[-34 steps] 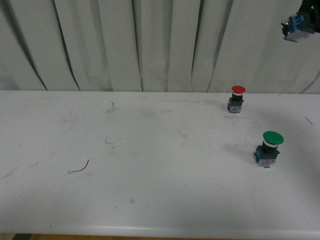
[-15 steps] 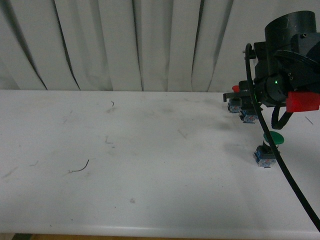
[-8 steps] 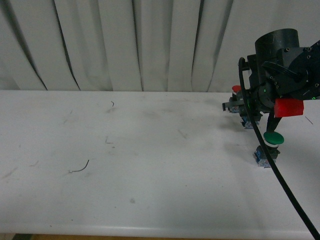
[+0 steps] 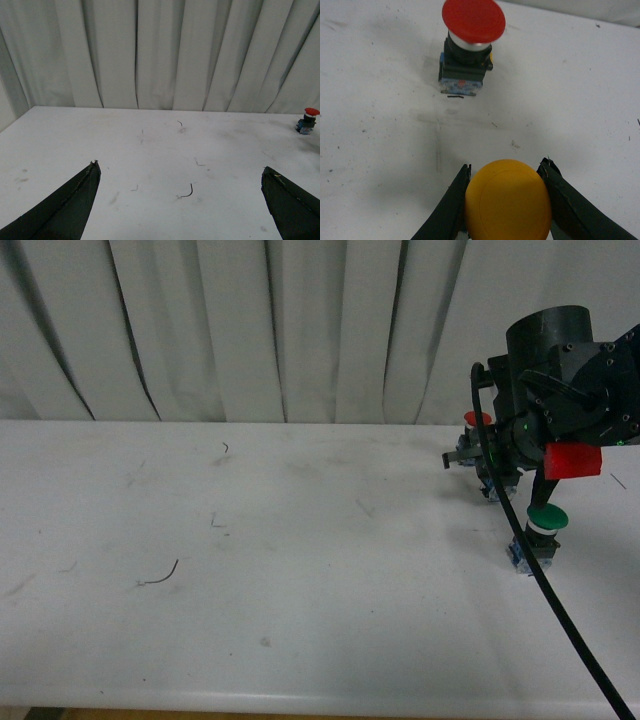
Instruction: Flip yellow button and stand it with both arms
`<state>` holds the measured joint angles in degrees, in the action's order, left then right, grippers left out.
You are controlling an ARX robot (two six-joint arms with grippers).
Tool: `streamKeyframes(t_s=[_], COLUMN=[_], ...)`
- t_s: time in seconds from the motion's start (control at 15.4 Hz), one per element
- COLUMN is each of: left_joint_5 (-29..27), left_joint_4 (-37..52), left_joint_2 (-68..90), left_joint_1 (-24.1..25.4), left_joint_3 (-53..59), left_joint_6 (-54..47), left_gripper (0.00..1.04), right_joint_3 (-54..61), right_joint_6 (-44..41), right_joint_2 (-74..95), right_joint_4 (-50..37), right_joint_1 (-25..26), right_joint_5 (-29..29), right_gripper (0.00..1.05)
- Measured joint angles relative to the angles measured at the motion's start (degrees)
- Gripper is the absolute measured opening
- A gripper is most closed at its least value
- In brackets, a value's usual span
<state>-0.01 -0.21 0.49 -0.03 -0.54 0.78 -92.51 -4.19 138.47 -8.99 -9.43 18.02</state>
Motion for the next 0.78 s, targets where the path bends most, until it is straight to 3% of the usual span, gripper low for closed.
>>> streamKeyframes(t_s=[0.52, 0.58, 0.78], left_joint_5=[0.0, 0.0, 0.0], left_joint_4=[0.0, 0.0, 0.0], left_joint_2=[0.0, 0.0, 0.0], left_joint_1=[0.0, 0.0, 0.0], left_joint_3=[0.0, 0.0, 0.0], left_joint_6=[0.0, 0.0, 0.0], left_gripper=[0.98, 0.98, 0.98], right_joint_3=[-0.5, -0.8, -1.0], right_joint_6=[-0.4, -0.4, -0.4], right_joint_2=[1.0, 1.0, 1.0], right_joint_4=[1.3, 1.6, 1.7], right_joint_1=[-0.4, -0.4, -0.4], right_joint_5=[-0.3, -0.3, -0.4], right_gripper=[0.36, 0.52, 0.82])
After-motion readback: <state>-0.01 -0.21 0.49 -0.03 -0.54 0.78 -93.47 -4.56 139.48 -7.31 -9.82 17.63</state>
